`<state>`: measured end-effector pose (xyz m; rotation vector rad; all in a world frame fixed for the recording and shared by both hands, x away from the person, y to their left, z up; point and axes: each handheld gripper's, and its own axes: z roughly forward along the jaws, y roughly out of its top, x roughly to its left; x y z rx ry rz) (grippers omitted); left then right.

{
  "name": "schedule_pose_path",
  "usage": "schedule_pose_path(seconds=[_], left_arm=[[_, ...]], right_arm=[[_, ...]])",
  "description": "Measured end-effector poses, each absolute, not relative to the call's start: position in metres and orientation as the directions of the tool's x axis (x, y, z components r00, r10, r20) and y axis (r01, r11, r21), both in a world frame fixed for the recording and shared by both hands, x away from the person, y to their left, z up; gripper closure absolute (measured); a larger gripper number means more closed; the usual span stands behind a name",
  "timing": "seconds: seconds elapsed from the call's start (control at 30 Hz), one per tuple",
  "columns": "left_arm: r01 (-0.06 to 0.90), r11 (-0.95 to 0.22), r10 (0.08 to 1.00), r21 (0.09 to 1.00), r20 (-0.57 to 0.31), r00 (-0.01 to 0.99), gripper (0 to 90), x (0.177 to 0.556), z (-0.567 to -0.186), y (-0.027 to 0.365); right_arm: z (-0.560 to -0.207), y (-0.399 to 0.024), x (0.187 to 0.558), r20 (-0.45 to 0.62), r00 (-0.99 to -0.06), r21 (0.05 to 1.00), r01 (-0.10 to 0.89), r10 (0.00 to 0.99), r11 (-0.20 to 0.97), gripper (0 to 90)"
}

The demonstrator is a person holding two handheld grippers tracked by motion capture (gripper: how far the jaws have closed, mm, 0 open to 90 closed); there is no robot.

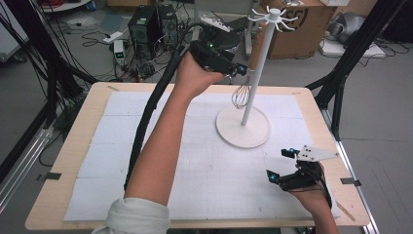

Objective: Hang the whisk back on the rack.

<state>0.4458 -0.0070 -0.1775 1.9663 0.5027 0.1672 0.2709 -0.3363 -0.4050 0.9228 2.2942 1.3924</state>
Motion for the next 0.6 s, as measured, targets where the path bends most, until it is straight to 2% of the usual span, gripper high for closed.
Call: schedule_pose_path(seconds=[0.37, 0.6], left_arm=[[0.273, -0.385, 0.41, 0.882, -0.102, 0.906, 13.2, 0.439, -0.18, 0.001], [0.279, -0.397, 0.415, 0.874, -0.101, 0.904, 11.0, 0.433, -0.19, 0.007]], right_arm=[[-0.406, -0.334, 0.271, 0.068, -0.75, 0.87, 0.367, 0.658, 0.328, 0.5], [-0.405, -0.334, 0.271, 0.066, -0.75, 0.871, 0.365, 0.659, 0.328, 0.5]])
